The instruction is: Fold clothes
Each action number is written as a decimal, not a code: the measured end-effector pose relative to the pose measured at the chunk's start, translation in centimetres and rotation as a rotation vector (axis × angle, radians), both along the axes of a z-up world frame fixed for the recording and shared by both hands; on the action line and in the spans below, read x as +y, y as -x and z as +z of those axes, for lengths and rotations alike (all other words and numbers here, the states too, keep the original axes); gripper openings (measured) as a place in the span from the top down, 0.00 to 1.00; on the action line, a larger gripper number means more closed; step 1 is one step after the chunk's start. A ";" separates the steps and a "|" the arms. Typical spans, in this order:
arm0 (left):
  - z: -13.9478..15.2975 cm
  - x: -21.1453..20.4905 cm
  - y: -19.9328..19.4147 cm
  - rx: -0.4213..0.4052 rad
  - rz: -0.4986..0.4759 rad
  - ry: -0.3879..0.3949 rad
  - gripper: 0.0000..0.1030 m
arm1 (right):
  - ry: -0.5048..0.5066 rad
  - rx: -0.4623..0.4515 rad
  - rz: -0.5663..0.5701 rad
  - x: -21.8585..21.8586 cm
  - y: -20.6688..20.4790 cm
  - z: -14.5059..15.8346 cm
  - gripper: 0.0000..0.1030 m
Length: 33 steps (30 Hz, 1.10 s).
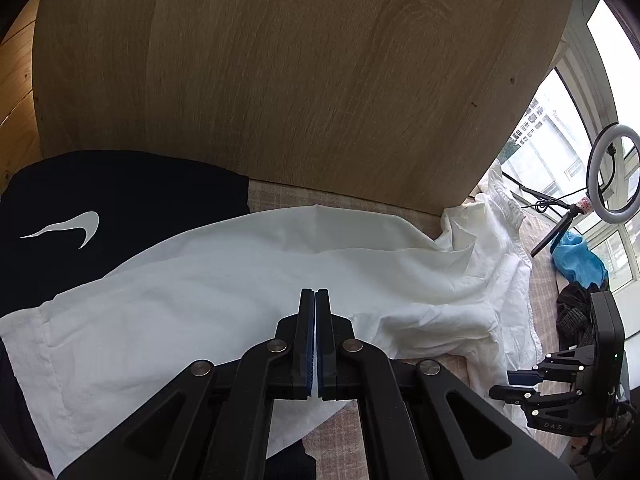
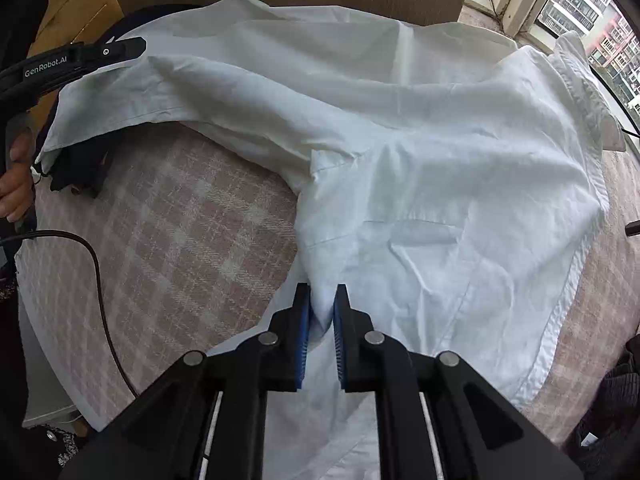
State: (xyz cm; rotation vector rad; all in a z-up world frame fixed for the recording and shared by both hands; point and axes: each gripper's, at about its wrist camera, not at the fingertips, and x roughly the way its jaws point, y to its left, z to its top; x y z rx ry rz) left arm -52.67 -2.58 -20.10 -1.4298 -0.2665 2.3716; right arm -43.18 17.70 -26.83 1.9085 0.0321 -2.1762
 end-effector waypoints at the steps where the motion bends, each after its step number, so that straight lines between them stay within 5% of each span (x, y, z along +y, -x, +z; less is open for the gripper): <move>1: 0.3 0.1 -0.9 0.005 -0.027 0.000 1.00 | 0.043 0.012 -0.027 1.0 -0.6 0.8 0.74; 4: 0.8 1.8 -5.1 -0.004 -0.145 0.018 0.92 | 0.151 0.062 -0.119 4.4 -3.3 3.4 0.65; 8: 1.0 2.7 -11.7 -0.084 -0.268 0.020 0.91 | 0.103 0.067 -0.248 9.5 -8.9 4.4 0.60; 13: 0.2 4.1 -19.5 -0.282 -0.358 -0.145 0.75 | 0.083 -0.042 -0.397 14.8 -20.9 2.6 0.58; 17: -2.2 8.9 -23.7 -0.340 -0.434 -0.083 0.75 | 0.098 -0.096 -0.483 15.2 -27.1 -0.8 0.55; 27: -4.8 16.1 -26.4 -0.290 -0.417 0.077 0.68 | 0.252 -0.056 -0.501 13.9 -27.7 -3.1 0.45; 33: -1.0 12.5 -27.9 -0.352 -0.418 0.025 0.70 | 0.073 -0.003 -0.324 9.9 -26.4 -2.7 0.45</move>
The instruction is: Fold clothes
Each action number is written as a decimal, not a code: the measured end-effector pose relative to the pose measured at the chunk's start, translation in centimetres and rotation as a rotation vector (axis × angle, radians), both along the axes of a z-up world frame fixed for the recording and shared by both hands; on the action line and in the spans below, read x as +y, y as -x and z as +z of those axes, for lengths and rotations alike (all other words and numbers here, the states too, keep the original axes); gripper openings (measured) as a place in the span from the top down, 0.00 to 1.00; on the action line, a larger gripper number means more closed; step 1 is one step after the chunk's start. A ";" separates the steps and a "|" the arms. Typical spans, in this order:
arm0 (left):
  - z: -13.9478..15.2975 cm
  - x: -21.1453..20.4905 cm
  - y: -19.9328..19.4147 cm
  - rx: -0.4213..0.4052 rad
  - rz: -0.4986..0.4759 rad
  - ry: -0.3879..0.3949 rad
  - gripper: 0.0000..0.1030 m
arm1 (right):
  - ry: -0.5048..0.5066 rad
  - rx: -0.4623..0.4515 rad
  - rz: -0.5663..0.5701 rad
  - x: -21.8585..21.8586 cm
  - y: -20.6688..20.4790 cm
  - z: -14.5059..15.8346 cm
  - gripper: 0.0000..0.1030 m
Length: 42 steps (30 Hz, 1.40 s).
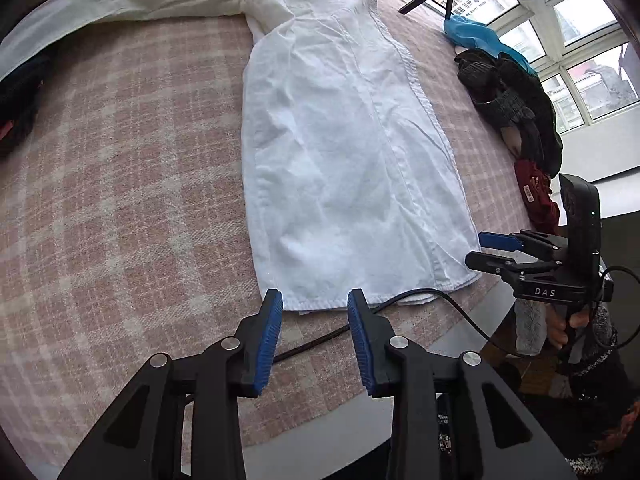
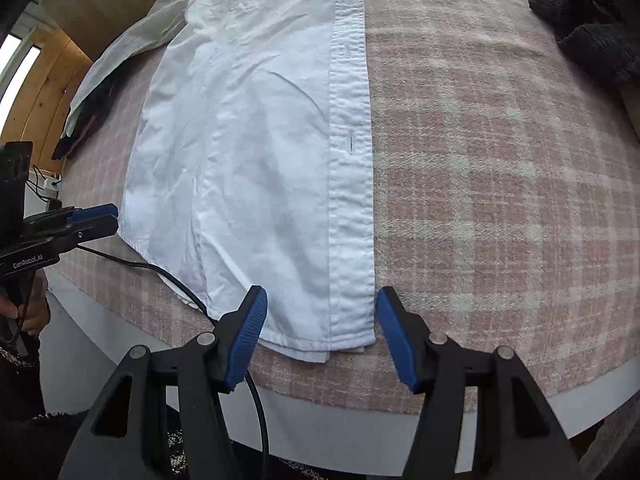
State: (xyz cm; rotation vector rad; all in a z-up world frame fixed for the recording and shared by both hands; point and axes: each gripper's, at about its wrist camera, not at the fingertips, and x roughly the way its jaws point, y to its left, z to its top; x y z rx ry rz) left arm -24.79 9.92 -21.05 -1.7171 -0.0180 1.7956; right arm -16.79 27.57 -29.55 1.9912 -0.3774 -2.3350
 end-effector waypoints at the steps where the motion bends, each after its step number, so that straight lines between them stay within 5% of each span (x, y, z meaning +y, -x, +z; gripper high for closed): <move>1: 1.0 -0.9 -0.5 0.010 -0.012 0.007 0.67 | -0.031 0.004 0.023 -0.4 0.1 0.0 0.47; 3: 2.3 -2.1 -1.0 0.046 -0.013 0.046 0.66 | -0.087 0.013 0.059 -0.9 0.4 0.1 0.58; 5: 2.2 -2.4 -0.5 0.043 0.011 0.044 0.63 | -0.101 0.010 0.067 -0.5 0.7 0.0 0.85; 8: -0.1 -0.9 0.6 0.028 0.040 0.036 0.63 | -0.033 -0.010 0.050 0.8 1.4 -0.2 0.90; 12: -3.3 1.8 1.3 -0.013 0.032 0.082 0.64 | -0.015 -0.029 0.052 1.7 1.9 0.0 0.90; 15: -3.4 3.1 0.7 0.043 0.011 0.086 0.64 | -0.007 -0.027 0.048 1.4 2.6 -0.2 0.91; 17: -3.4 3.9 0.4 0.063 -0.003 0.088 0.91 | 0.003 -0.026 0.043 2.1 2.9 0.0 0.93; 19: -3.1 4.3 0.0 0.078 -0.020 0.083 0.94 | 0.008 -0.024 0.047 2.5 3.2 0.4 0.95; 26: -2.5 4.6 -1.5 0.083 -0.042 0.076 0.94 | -0.081 -0.003 0.086 3.1 4.5 2.3 0.96; 30: -3.5 4.0 -1.4 0.063 -0.027 0.096 0.92 | -0.028 -0.082 0.134 1.8 5.8 0.4 0.95; 37: -2.5 1.4 -1.6 0.055 0.006 0.040 0.91 | 0.103 -0.039 0.061 3.2 6.5 2.6 0.93; 42: -4.0 2.6 -2.2 0.040 -0.024 0.058 0.92 | 0.043 -0.033 0.103 0.4 2.6 2.4 0.94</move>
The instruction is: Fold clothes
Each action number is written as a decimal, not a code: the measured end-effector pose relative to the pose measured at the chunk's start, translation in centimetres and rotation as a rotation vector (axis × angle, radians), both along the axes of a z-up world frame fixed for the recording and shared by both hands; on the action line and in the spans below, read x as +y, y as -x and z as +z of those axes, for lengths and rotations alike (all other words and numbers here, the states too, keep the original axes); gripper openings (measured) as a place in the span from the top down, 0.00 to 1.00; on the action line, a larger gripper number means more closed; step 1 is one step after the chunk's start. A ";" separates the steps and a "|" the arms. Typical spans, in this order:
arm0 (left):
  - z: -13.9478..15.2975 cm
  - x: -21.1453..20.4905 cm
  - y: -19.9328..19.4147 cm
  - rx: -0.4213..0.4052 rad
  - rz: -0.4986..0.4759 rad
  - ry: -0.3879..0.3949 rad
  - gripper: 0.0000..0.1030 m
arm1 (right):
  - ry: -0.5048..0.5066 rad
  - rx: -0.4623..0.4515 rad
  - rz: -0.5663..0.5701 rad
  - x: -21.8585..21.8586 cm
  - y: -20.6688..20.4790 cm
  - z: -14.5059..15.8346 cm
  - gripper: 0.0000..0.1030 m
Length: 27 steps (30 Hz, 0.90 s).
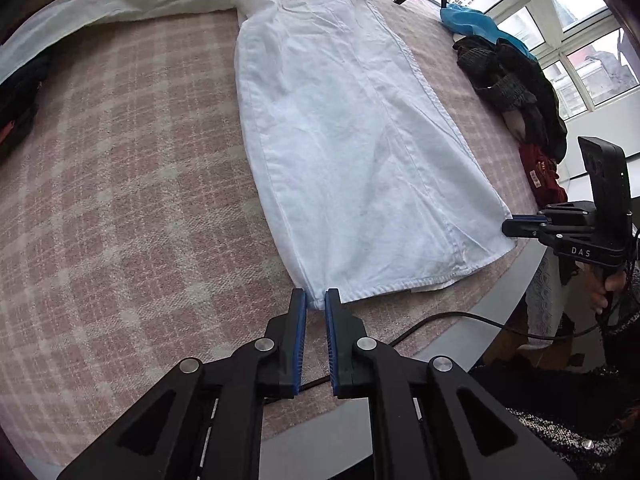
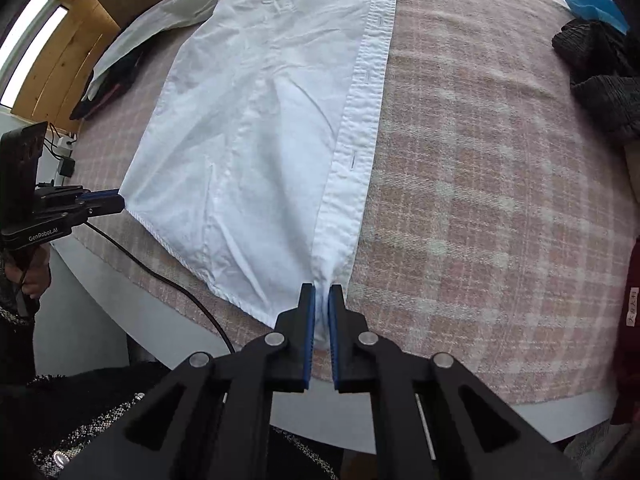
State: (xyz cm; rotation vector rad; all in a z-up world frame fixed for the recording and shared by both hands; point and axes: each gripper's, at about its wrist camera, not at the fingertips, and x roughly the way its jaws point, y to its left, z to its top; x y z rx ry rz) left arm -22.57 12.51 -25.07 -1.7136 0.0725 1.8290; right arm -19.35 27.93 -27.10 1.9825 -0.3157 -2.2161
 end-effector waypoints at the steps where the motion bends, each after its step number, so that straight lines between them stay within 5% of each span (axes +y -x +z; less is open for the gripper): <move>1: -0.3 0.2 -0.2 -0.005 -0.003 0.005 0.94 | -0.005 -0.004 0.004 0.3 -1.1 0.1 0.94; 8: -1.6 -0.2 -1.6 -0.011 -0.050 0.090 0.95 | -0.048 -0.058 0.027 3.1 -3.6 0.5 0.94; 11: 0.8 -1.2 -1.2 0.033 -0.023 0.044 0.86 | -0.083 -0.051 0.021 4.0 -3.3 1.9 0.82; 14: 3.0 -1.2 -0.3 0.092 -0.009 0.014 0.81 | -0.168 0.050 0.000 4.8 -2.1 5.1 0.69; 17: 4.9 -1.7 1.6 0.137 -0.003 0.031 0.81 | -0.241 0.090 0.073 3.4 -0.2 7.2 0.68; 21: 9.0 -6.9 5.9 0.196 0.083 0.043 0.80 | -0.209 0.101 0.199 1.7 0.8 10.9 0.68; 23: 10.1 -9.9 9.0 0.241 0.146 0.100 0.70 | -0.202 0.103 0.210 1.6 0.8 12.4 0.64; 27: 10.6 -17.0 14.1 0.291 0.289 0.200 0.70 | -0.189 0.191 0.200 1.6 3.6 15.3 0.64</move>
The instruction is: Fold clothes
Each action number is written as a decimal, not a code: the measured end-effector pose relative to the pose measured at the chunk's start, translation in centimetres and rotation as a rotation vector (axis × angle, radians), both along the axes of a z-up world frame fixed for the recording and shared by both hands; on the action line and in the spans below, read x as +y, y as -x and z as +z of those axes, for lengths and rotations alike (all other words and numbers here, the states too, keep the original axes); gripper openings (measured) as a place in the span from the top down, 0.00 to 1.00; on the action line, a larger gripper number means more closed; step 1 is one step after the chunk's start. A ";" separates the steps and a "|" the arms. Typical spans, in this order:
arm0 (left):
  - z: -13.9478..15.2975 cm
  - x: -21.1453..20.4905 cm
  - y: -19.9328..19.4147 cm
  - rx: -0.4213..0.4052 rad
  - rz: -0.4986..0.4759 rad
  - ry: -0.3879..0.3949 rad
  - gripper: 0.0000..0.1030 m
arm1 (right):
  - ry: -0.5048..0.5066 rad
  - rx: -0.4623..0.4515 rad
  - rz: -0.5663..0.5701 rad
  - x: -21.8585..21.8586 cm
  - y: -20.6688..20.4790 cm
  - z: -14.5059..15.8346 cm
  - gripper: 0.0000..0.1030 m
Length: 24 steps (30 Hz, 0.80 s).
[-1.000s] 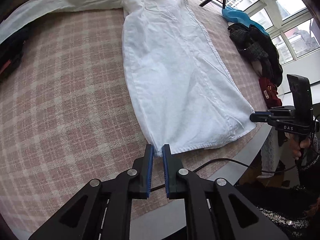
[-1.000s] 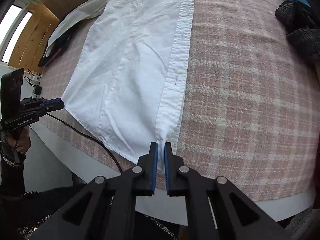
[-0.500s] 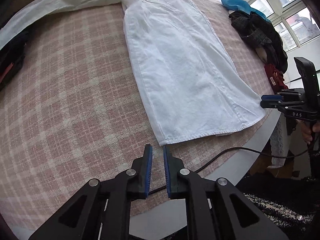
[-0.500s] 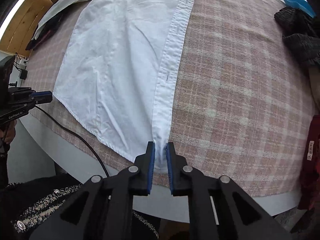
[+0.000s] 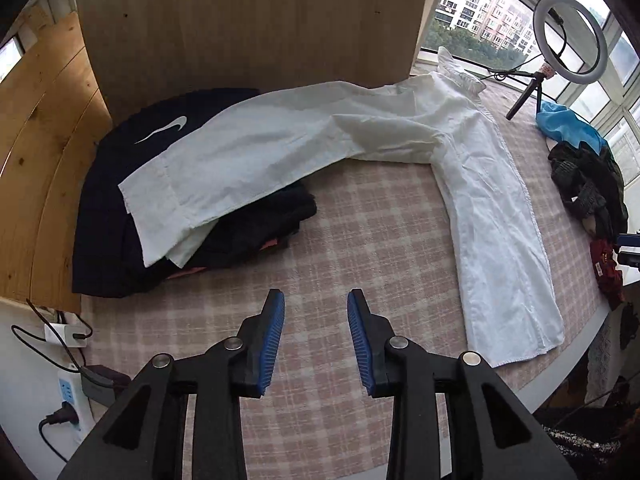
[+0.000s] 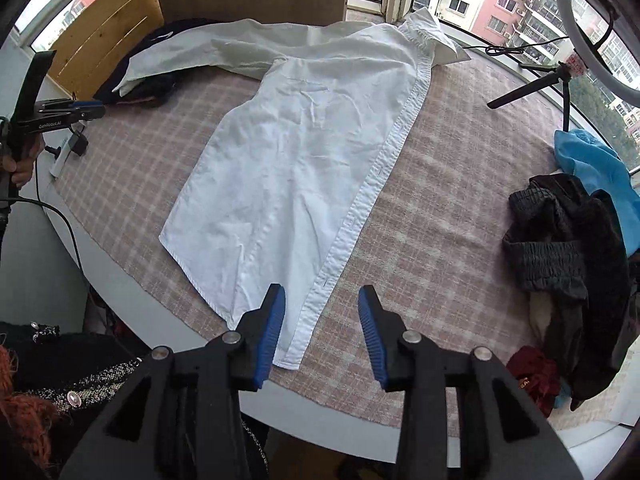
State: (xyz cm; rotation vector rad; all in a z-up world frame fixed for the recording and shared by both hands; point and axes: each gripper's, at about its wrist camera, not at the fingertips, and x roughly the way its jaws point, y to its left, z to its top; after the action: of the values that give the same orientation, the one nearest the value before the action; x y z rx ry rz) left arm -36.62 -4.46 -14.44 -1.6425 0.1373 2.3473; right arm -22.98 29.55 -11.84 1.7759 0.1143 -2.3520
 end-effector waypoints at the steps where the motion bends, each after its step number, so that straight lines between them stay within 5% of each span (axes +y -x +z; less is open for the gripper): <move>1: -0.3 -2.1 1.5 -0.004 0.044 -0.002 0.69 | 0.011 0.036 -0.002 -0.3 1.5 0.5 0.64; 4: -2.5 -6.9 4.9 -0.046 0.153 -0.019 0.61 | 0.060 0.129 0.020 -1.3 6.8 1.6 0.62; 7: -4.8 -9.9 7.1 -0.077 0.223 -0.032 0.61 | 0.088 0.146 0.009 -2.6 13.5 0.2 0.49; 14: -6.9 -13.1 12.7 -0.055 0.304 -0.075 0.54 | 0.133 0.028 -0.017 -6.1 26.0 -8.0 0.49; 21: -8.7 -15.7 16.3 -0.067 0.324 -0.121 0.44 | 0.140 -0.061 -0.040 -6.0 28.8 -12.6 0.49; 24: -8.8 -15.4 15.9 -0.048 0.294 -0.120 0.55 | 0.142 -0.073 -0.048 -5.8 28.6 -13.4 0.49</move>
State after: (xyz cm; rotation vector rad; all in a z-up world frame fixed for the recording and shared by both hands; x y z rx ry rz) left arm -52.56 -19.84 -23.25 -1.7597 -0.2670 2.4646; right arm -51.62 23.76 -25.24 1.8124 -0.1045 -2.2620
